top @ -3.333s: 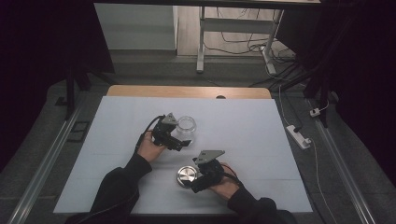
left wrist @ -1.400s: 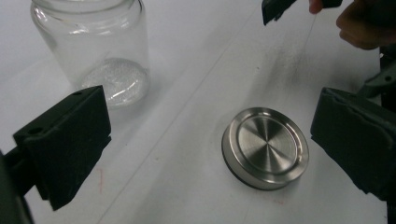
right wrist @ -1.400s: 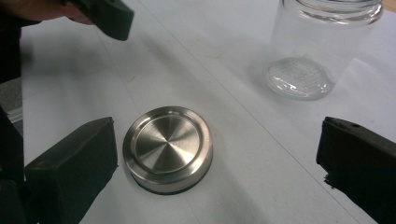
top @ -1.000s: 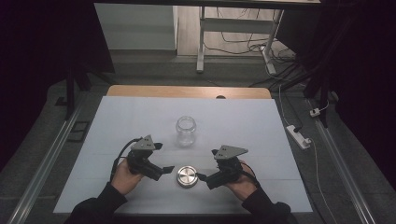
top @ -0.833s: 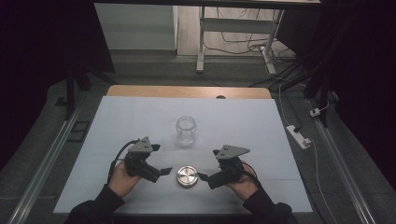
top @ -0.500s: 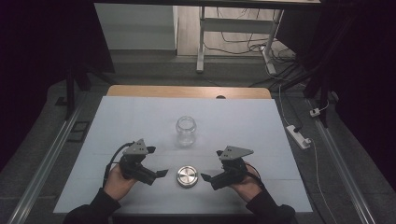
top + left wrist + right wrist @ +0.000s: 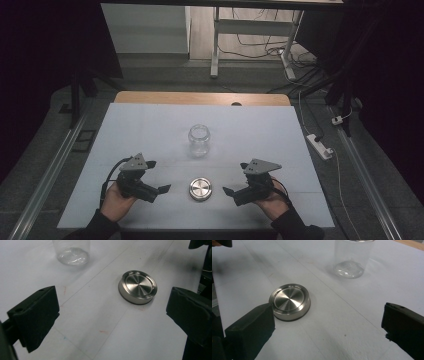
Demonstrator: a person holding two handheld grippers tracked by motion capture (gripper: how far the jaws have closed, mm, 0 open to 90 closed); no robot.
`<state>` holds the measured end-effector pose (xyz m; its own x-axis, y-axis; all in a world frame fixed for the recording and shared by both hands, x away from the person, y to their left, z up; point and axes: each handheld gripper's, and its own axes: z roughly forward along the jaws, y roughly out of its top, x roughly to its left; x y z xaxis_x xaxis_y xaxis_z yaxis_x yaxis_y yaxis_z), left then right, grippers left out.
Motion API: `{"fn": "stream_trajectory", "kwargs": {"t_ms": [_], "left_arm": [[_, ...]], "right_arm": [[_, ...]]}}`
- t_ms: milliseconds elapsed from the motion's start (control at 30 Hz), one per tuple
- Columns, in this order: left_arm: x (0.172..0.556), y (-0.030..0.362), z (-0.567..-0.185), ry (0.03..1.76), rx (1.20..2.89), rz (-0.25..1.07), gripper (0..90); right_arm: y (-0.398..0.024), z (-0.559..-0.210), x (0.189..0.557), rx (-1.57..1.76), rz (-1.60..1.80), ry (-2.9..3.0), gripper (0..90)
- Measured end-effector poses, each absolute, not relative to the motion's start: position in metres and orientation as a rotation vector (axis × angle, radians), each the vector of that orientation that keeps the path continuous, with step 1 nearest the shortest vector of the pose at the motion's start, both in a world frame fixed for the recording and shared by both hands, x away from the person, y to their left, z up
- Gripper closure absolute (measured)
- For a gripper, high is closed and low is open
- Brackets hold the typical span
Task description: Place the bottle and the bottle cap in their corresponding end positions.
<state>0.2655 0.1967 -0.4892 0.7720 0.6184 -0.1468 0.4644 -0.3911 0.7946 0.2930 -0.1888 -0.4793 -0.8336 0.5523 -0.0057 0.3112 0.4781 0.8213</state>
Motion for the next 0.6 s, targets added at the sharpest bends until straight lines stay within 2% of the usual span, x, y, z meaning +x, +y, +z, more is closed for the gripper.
{"fn": "stream_trajectory", "kwargs": {"t_ms": [600], "left_arm": [[0.236, 0.235, -0.496, 0.915, 2.014, 0.261, 0.0]], "right_arm": [[-0.228, -0.480, 0.284, 0.864, 1.259, 2.377, 0.0]]}}
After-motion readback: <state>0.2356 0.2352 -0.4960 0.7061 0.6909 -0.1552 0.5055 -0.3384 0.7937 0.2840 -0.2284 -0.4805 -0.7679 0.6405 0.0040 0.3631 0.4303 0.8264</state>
